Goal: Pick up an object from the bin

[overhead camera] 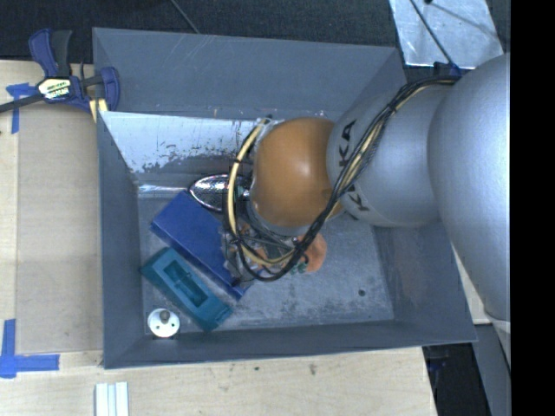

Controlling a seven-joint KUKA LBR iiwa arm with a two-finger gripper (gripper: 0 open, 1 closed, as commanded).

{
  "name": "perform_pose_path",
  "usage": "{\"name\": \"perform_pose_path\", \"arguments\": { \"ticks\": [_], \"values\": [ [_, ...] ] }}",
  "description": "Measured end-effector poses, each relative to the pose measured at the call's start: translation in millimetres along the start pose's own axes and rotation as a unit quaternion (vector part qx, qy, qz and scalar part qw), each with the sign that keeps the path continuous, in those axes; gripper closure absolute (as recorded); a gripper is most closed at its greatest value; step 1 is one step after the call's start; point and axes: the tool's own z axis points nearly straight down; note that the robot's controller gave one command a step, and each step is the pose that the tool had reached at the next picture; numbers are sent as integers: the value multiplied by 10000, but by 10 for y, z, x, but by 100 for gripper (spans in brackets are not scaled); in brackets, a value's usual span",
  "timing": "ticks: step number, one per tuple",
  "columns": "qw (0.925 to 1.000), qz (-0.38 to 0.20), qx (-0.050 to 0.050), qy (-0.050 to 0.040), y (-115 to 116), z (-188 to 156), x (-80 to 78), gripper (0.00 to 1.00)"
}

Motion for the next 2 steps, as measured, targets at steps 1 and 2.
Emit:
{"name": "perform_pose_path", "arguments": {
  "ticks": [1,2],
  "values": [
    [10000,1,0,1,0,0,0,100],
    [10000,47,4,72,18,-294,-78,100]
  ]
}}
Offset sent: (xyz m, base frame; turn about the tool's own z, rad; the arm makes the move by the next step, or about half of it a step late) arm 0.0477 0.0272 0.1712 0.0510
